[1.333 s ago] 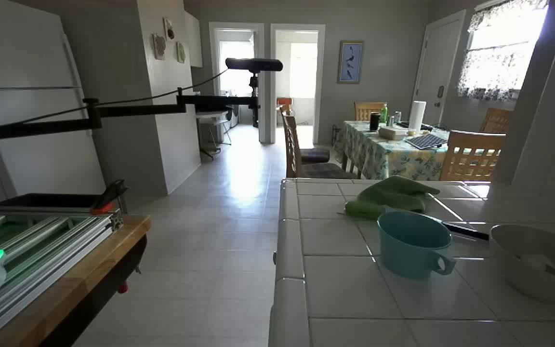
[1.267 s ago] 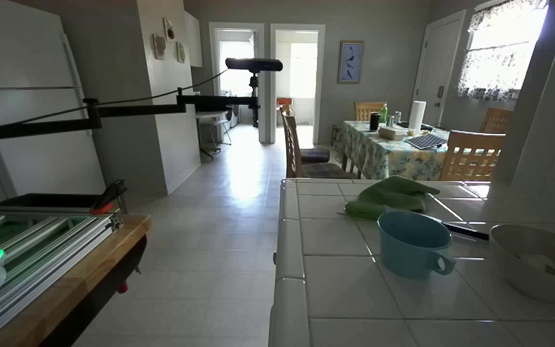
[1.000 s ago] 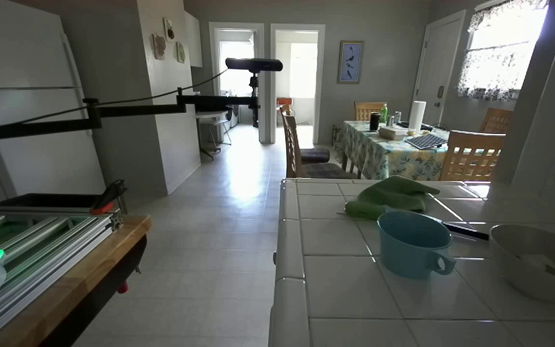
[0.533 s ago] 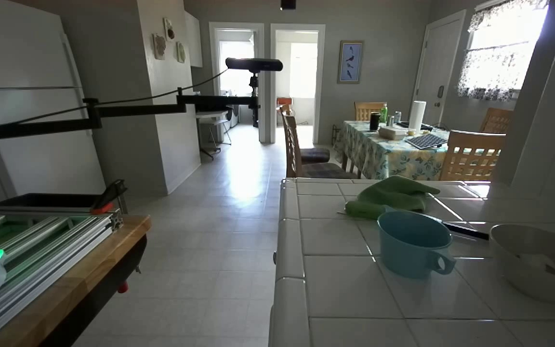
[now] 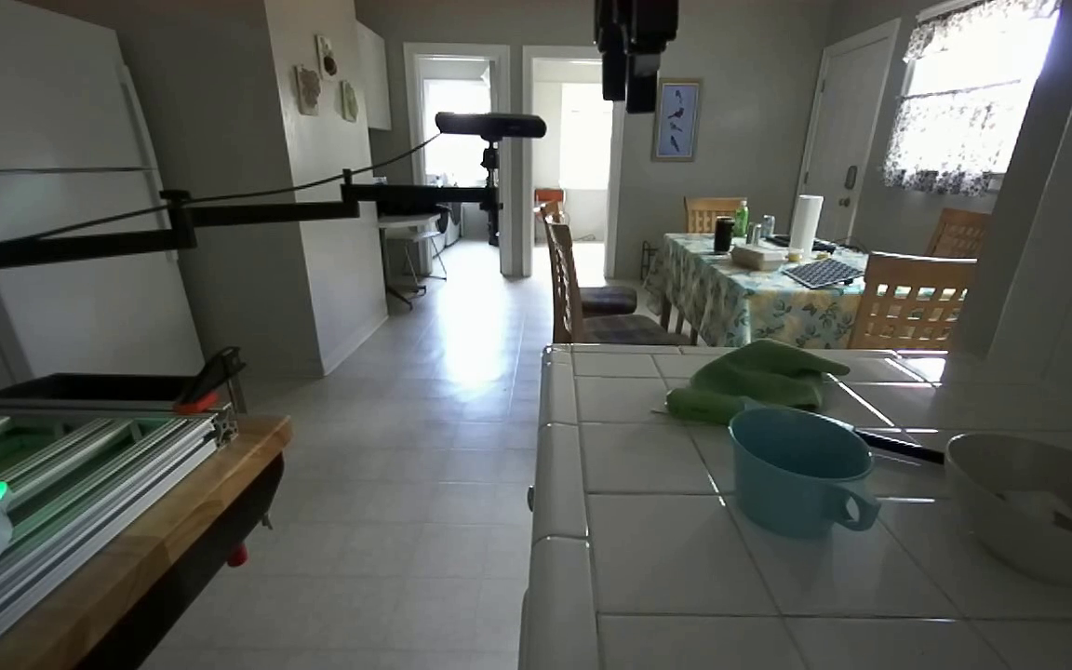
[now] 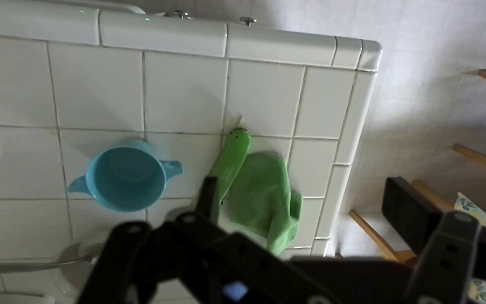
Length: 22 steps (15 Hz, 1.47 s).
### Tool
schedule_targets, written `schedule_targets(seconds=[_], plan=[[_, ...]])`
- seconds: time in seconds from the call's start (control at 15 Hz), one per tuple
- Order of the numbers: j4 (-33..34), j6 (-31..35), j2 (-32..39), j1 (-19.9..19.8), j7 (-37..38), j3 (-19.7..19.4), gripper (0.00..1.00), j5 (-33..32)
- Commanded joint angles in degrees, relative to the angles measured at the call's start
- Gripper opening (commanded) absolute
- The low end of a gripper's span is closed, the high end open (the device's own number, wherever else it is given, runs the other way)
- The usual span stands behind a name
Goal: Use the green cloth to wipe the counter
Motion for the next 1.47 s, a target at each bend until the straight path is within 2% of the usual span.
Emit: schedule_targets(seconds=[0.0,0.13,0.33,0.8,0.87,1.07,1.27,1.4], plan=[[0.12,-0.30,-0.38,-0.07,0.03,0.09,1.00,-0.01],[0.57,-0.44,0.70,0.02,-0.23,0.02,1.00,0.72],[2.36,0.91,6.49,0.63,-2.67,0.30,1.00,2.06],[8.11,6.61,20.59,2.26,-2.72,2.25,1.00,-4.32],[8.94,8.17,22.62,2.94,-1.73,2.09,1.00,-7.94],[11.20,14.46,27.82,4.23,-1.62,1.73,1.00,-12.79],[13.93,22.17,33.13,4.76,-2.78,1.86,1.00,-14.09],[15.76,24.81,35.77,4.80,-3.22,1.88,1.00,-14.16]])
